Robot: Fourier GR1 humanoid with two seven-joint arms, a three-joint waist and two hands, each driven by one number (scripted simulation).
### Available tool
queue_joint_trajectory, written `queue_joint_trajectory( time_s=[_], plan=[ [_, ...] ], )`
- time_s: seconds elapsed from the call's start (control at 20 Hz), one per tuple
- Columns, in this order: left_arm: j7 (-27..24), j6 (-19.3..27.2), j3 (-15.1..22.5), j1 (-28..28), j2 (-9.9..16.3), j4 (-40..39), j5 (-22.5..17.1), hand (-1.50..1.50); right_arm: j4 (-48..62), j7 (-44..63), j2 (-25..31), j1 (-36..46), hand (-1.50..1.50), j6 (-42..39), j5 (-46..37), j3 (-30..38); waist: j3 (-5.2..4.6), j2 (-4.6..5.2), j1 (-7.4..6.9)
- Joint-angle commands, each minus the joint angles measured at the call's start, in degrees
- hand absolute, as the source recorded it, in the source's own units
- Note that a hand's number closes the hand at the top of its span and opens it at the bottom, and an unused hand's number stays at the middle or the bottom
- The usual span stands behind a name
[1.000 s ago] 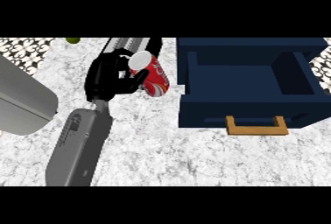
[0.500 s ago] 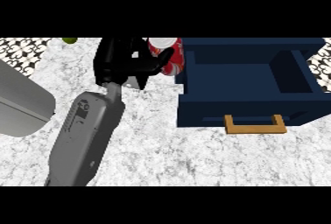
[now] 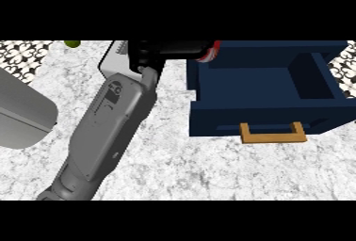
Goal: Pick up the can, place it into the drawer and close the drawer
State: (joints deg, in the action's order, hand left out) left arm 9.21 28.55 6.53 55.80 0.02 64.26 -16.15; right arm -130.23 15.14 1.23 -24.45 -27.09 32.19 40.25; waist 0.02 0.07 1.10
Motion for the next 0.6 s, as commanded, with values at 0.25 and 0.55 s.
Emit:
queue_joint_trajectory(
  time_s=[0.25,0.55],
  plan=[
    [-3.0,3.9,1.0,14.1,0.0,-15.5,-5.0,1.50,-1.2,2.2,0.9,1.8,-1.50,1.0,-0.5,-0.5,0.01,0.24,0.74],
    [-5.4,7.8,7.2,18.2,0.0,-18.9,-12.5,1.50,0.4,3.1,2.2,5.6,-1.50,2.9,-1.0,-0.4,0.02,0.24,0.93]
  ],
)
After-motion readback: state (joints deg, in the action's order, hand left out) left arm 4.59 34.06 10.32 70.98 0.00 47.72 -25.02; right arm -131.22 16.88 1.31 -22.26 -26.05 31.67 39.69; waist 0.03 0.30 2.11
